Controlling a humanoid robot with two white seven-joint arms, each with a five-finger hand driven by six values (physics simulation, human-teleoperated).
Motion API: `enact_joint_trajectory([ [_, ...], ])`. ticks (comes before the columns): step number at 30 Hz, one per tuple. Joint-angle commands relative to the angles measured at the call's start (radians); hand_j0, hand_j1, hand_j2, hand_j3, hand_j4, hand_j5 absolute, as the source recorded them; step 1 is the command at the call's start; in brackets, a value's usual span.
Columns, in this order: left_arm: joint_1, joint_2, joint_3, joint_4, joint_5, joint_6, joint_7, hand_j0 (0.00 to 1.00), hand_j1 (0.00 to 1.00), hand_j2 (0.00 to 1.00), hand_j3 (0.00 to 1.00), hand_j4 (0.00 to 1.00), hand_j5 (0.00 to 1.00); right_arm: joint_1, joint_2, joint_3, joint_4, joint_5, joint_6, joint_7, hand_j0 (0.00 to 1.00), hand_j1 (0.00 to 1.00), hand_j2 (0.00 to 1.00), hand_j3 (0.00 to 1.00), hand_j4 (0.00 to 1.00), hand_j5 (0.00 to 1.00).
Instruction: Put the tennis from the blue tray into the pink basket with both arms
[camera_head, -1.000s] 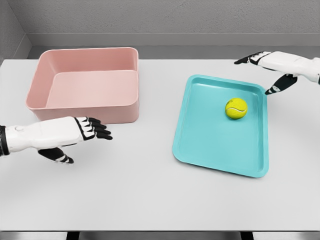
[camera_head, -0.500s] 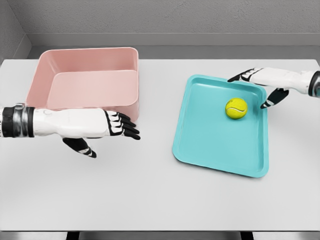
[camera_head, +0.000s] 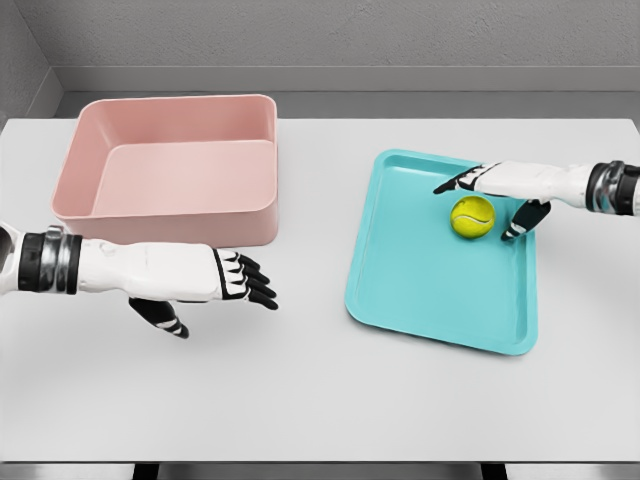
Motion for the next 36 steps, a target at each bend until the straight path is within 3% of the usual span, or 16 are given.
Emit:
enact_joint_trajectory([
  [1, 0.0, 0.0, 0.002, 0.0, -0.006, 0.002, 0.002, 1.0, 1.0, 1.0, 1.0, 1.0, 1.0, 0.0, 0.003, 0.004, 0.003, -0.005, 0.002, 0.0, 1.0, 1.0, 1.0, 1.0, 1.0, 1.0],
  [15, 0.005, 0.0, 0.019, 0.0, -0.027, 0.002, 0.004, 1.0, 1.0, 1.0, 1.0, 1.0, 1.0, -0.002, 0.046, 0.033, 0.062, -0.003, 0.002, 0.0, 1.0, 1.0, 1.0, 1.0, 1.0, 1.0],
  [36, -0.017, 0.001, 0.053, 0.0, -0.021, 0.002, -0.004, 1.0, 1.0, 1.0, 1.0, 1.0, 1.0, -0.009, 0.066, 0.033, 0.104, 0.011, 0.002, 0.0, 0.8, 0.8, 0.8, 0.8, 0.8, 0.8],
])
